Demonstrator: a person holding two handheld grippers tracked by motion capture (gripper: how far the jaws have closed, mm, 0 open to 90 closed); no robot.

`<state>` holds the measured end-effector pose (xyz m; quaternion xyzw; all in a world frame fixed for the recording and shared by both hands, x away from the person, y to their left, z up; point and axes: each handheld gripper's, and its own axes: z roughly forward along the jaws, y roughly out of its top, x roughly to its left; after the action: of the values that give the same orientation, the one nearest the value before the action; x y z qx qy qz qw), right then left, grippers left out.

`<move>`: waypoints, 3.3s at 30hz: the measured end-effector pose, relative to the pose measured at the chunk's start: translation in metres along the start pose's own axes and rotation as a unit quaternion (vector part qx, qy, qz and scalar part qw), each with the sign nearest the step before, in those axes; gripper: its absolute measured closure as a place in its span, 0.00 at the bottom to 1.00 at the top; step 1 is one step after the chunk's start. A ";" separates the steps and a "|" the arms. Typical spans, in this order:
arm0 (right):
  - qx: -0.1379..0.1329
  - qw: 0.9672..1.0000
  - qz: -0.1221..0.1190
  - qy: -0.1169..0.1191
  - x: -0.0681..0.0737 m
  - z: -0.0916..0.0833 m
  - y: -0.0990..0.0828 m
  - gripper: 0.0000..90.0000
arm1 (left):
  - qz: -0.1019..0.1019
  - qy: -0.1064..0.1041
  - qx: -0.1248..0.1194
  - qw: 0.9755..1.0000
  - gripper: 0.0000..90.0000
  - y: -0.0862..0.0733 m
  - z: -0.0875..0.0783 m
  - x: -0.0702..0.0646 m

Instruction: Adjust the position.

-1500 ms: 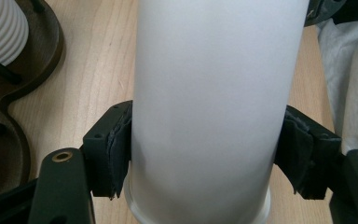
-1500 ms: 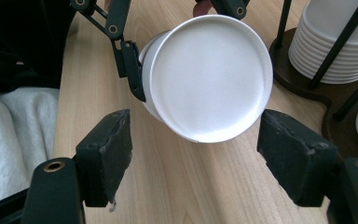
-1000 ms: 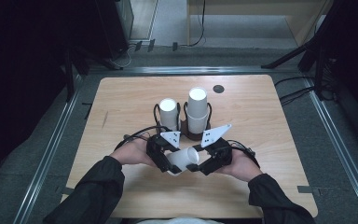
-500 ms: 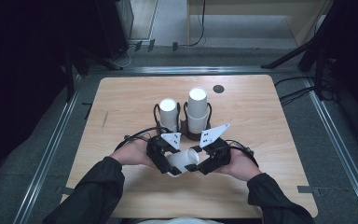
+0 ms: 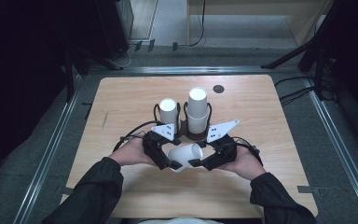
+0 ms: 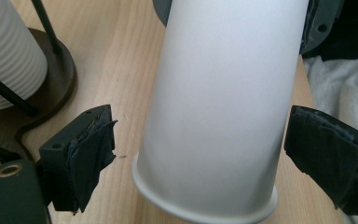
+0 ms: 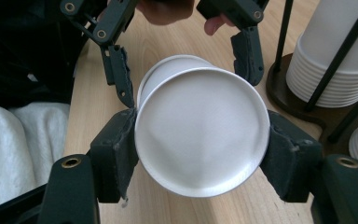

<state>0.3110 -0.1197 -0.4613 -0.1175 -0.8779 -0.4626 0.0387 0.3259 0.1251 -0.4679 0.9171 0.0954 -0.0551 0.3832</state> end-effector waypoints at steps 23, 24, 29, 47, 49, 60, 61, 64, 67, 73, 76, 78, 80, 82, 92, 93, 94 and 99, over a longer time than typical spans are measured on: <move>-0.070 0.997 0.026 0.023 -0.006 -0.026 0.004 0.37 | -0.027 -0.006 -0.108 0.994 0.15 -0.008 -0.005 -0.005; -0.072 0.997 0.027 0.024 -0.006 -0.027 0.004 0.37 | -0.027 -0.007 -0.109 0.994 0.15 -0.008 -0.006 -0.005; -0.080 0.996 0.035 0.031 -0.008 -0.027 0.004 0.37 | -0.018 -0.004 -0.120 0.993 0.19 -0.010 -0.011 -0.007; -0.038 0.999 0.026 0.010 -0.007 -0.017 0.000 0.26 | -0.024 0.009 -0.058 0.998 0.23 -0.012 -0.029 -0.004; -0.030 0.999 0.022 0.003 -0.007 -0.016 -0.001 0.26 | -0.024 0.013 -0.052 0.998 0.23 -0.010 -0.031 -0.004; -0.011 1.000 0.011 -0.013 -0.005 -0.013 -0.003 0.26 | -0.021 0.034 0.011 0.999 0.23 -0.004 -0.038 -0.007; -0.011 1.000 0.010 -0.013 -0.004 -0.012 -0.003 0.26 | -0.020 0.033 0.014 0.999 0.23 -0.004 -0.037 -0.006; -0.012 1.000 0.004 -0.013 -0.004 -0.011 -0.002 0.26 | -0.015 0.028 0.029 0.999 0.23 -0.002 -0.035 -0.005; -0.011 1.000 0.001 -0.013 -0.004 -0.010 -0.002 0.26 | -0.009 0.026 0.042 0.999 0.23 -0.001 -0.031 -0.004; -0.001 1.000 -0.004 -0.015 -0.004 -0.006 -0.002 0.26 | 0.000 0.023 0.070 0.997 0.23 0.001 -0.023 -0.004; 0.001 1.000 -0.006 -0.015 -0.003 -0.005 -0.002 0.27 | 0.004 0.021 0.077 0.997 0.23 0.001 -0.019 -0.004; 0.005 1.000 -0.006 -0.014 -0.003 -0.004 -0.002 0.27 | 0.005 0.017 0.080 0.997 0.23 0.002 -0.016 -0.003; 0.009 1.000 -0.008 -0.015 -0.003 -0.002 -0.002 0.27 | 0.003 0.016 0.085 0.996 0.23 0.004 -0.014 -0.002; 0.014 1.000 -0.011 -0.015 -0.002 0.000 -0.002 0.27 | 0.001 0.016 0.087 0.996 0.23 0.005 -0.013 -0.001; 0.040 0.999 -0.029 -0.010 0.001 0.016 -0.001 0.29 | -0.005 0.003 0.113 0.994 0.23 0.005 -0.005 -0.002; 0.044 0.998 -0.031 -0.008 0.001 0.018 -0.001 0.29 | -0.006 0.001 0.113 0.994 0.23 0.005 -0.004 -0.003; 0.048 0.998 -0.033 -0.007 0.002 0.020 -0.001 0.29 | -0.006 0.000 0.113 0.994 0.23 0.005 -0.004 -0.003; 0.059 0.997 -0.047 -0.006 0.005 0.029 0.000 0.31 | -0.006 -0.004 0.118 0.993 0.23 0.006 0.000 -0.003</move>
<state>0.3075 -0.0946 -0.4767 -0.0767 -0.9084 -0.4105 0.0187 0.3241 0.1209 -0.4631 0.9551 0.0921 -0.0718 0.2723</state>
